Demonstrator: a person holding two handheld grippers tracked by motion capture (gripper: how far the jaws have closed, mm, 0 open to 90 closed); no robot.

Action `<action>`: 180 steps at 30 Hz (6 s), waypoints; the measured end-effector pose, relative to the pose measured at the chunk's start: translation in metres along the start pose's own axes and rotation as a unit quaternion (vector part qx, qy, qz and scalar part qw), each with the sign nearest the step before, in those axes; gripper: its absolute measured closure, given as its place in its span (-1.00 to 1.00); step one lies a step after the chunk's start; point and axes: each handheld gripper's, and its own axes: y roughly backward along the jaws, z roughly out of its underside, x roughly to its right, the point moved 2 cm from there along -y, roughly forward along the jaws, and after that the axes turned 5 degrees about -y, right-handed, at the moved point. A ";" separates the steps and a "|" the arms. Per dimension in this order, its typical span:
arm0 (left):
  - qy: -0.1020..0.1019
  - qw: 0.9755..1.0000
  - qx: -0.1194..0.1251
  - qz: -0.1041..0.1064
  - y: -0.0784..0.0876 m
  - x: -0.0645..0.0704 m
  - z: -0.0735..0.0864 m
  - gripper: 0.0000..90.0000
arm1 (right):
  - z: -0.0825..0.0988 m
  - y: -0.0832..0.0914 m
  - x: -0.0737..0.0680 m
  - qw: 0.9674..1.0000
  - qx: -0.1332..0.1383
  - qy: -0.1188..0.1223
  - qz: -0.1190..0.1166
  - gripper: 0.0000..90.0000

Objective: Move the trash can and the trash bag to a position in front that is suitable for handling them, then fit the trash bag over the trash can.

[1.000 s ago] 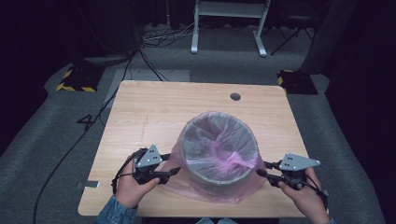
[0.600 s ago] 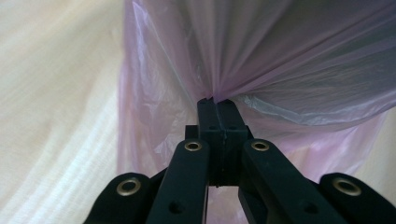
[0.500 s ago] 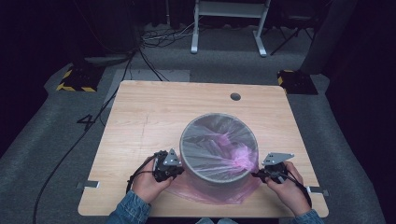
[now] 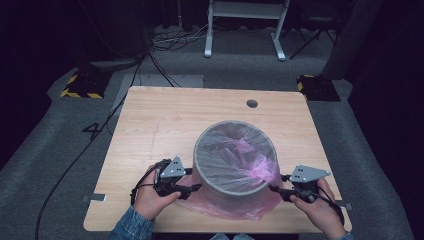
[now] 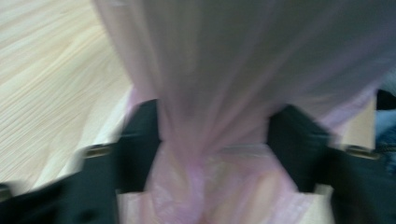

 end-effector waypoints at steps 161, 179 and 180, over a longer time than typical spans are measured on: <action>0.143 0.967 -0.068 -0.200 0.043 -0.046 0.112 -0.51 | -0.205 -0.026 -0.066 0.968 -0.010 0.153 -0.198 -0.25; 0.143 0.967 -0.068 -0.200 0.043 -0.046 0.112 -0.52 | -0.169 -0.089 -0.076 0.960 -0.131 0.175 -0.177 -0.32; 0.143 0.967 -0.068 -0.200 0.043 -0.046 0.112 -0.52 | -0.167 -0.093 -0.076 0.961 -0.135 0.170 -0.171 -0.33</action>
